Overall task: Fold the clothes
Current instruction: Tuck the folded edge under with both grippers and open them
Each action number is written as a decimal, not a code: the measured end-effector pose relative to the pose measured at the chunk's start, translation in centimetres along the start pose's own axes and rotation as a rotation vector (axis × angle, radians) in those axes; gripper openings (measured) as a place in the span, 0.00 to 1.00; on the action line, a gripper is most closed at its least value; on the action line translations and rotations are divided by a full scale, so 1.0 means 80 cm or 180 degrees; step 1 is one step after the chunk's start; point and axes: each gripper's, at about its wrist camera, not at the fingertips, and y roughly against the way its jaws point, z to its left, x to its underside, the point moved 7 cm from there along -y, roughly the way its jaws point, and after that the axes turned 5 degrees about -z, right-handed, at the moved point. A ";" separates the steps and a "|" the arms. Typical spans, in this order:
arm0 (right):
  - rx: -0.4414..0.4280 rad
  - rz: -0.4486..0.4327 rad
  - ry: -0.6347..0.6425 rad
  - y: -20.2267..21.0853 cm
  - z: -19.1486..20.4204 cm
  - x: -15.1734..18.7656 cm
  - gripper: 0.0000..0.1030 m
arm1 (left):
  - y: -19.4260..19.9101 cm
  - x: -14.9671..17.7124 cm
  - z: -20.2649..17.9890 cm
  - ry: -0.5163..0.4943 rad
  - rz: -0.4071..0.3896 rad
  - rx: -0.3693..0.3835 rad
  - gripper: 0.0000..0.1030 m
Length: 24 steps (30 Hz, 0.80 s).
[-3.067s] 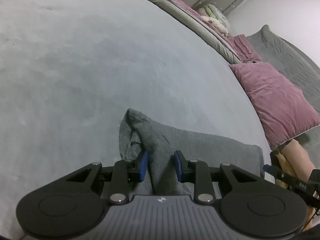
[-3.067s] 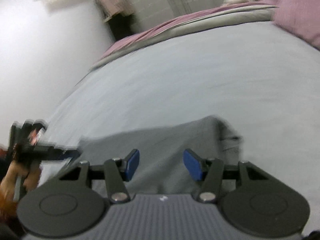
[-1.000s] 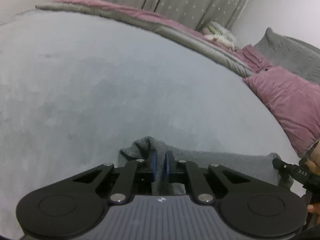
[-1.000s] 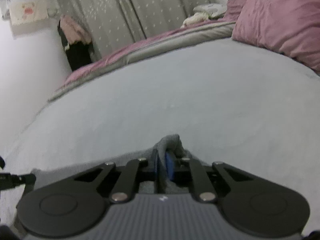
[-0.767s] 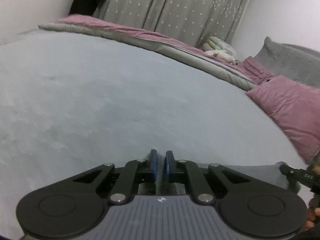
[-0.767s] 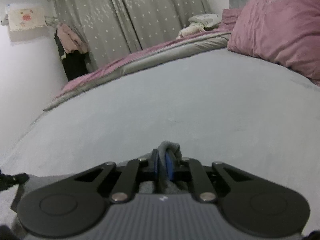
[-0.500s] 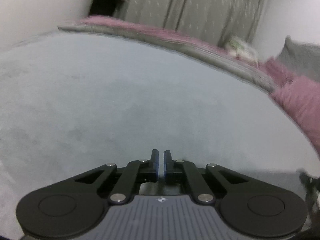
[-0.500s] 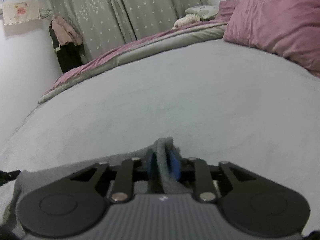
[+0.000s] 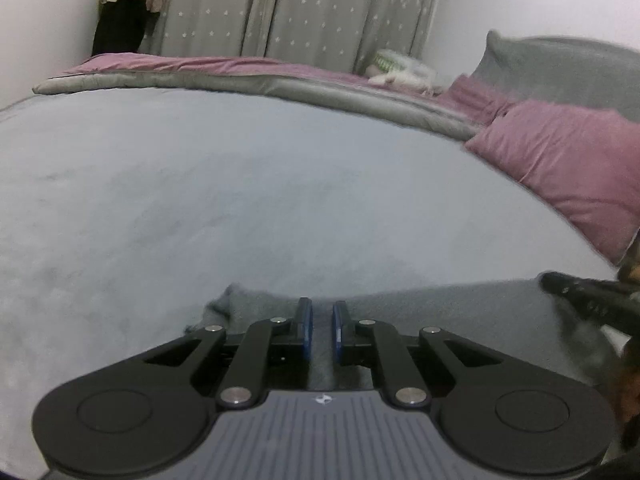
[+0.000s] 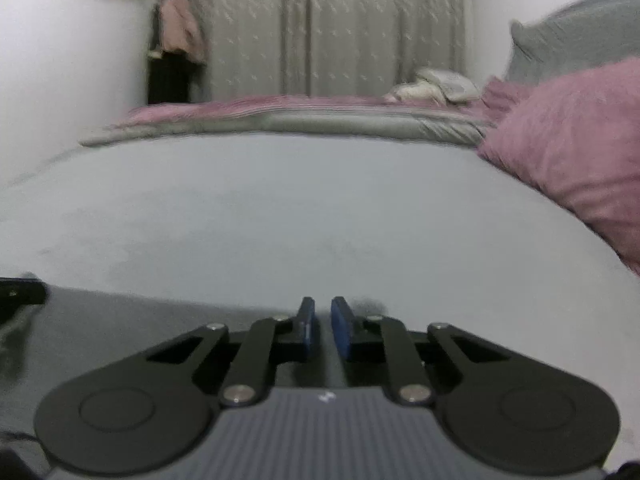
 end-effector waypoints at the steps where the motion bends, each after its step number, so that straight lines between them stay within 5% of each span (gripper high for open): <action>1: 0.0043 0.0032 -0.0046 -0.002 -0.006 0.002 0.03 | 0.001 0.001 0.004 0.0017 0.0013 -0.0024 0.10; 6: 0.0275 0.0144 -0.0212 0.000 -0.032 0.009 0.05 | 0.003 0.002 0.007 0.0015 0.0015 -0.0133 0.06; 10: 0.0048 0.0084 -0.0267 0.024 -0.024 -0.006 0.06 | 0.022 -0.005 -0.009 -0.0122 -0.0098 -0.0173 0.06; 16: -0.0512 0.0045 -0.0108 0.070 0.030 -0.008 0.11 | 0.035 -0.004 -0.055 -0.0389 -0.0098 0.0433 0.12; 24: -0.0985 0.0227 0.0406 0.091 0.080 0.031 0.19 | 0.046 0.041 -0.125 -0.1085 0.0363 0.1239 0.18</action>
